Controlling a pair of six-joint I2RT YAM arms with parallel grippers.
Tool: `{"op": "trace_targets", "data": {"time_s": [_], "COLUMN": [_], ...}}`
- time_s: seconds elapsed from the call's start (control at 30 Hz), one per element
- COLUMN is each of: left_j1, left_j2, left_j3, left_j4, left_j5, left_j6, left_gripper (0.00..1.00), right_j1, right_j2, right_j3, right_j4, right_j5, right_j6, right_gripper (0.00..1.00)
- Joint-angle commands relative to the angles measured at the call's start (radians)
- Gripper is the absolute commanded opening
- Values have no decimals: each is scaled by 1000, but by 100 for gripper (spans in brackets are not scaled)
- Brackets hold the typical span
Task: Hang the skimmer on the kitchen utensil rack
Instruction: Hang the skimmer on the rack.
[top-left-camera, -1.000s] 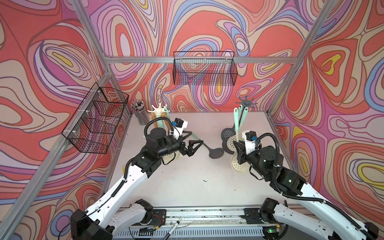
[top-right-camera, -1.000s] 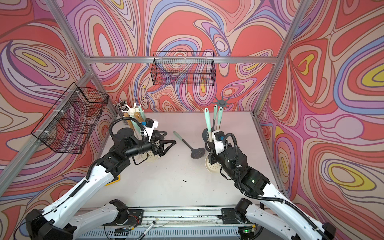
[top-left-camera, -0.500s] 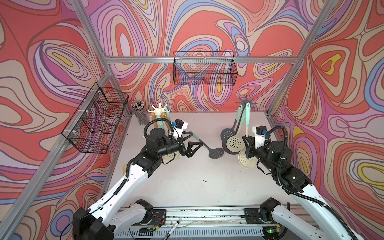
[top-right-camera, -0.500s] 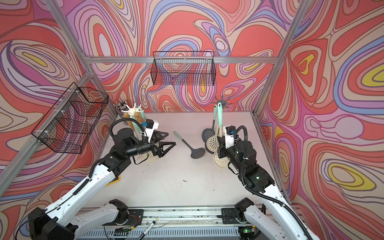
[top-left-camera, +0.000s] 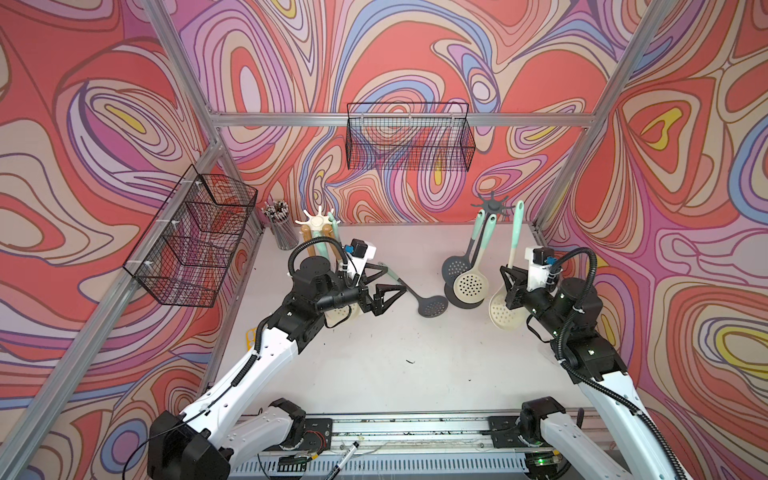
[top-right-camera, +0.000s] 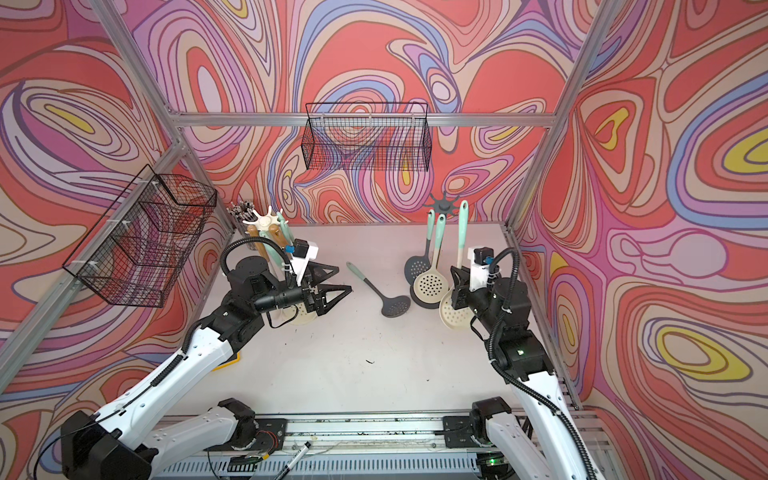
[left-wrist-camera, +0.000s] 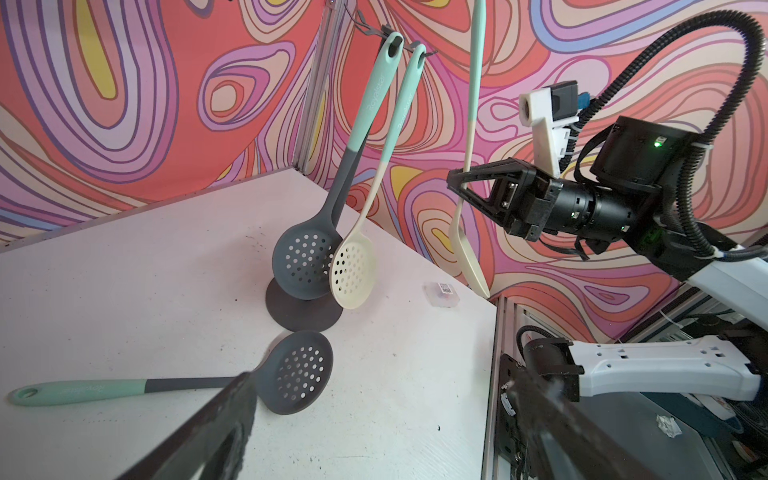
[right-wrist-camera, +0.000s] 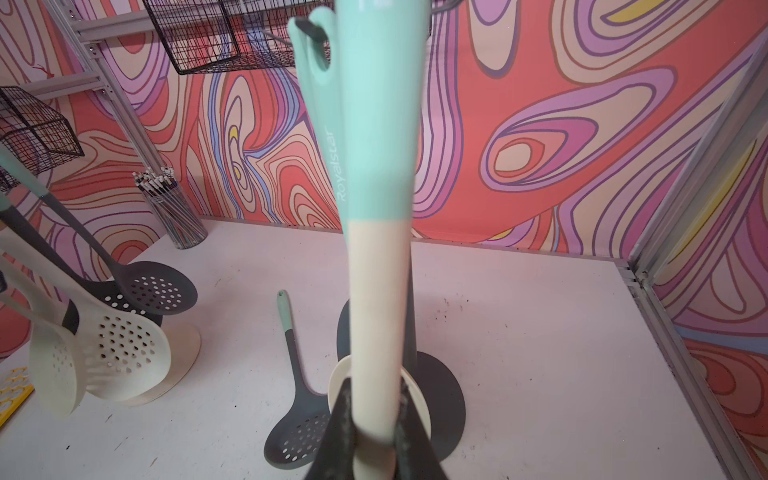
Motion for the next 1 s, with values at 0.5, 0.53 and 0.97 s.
{"op": "trace_targets", "data": {"time_s": [0.5,0.53,0.97], "left_j1": [18,18,23], "left_j2": [17,18,29], "left_j3": [-22,-22,-23], "left_j4": [74,75,97], "left_j5": [62,63,82], "left_j6": [-29,-29,-47], "left_gripper": [98,99,98], "right_j1": [-12,-12,-13], "right_j2": [20,21,42], "right_j3": [-103,-105,-131], "right_j4": [120,120,127], "right_j5": [-19,-16,-35], "right_j6": [14,15,17], "right_gripper": [12,12,13]}}
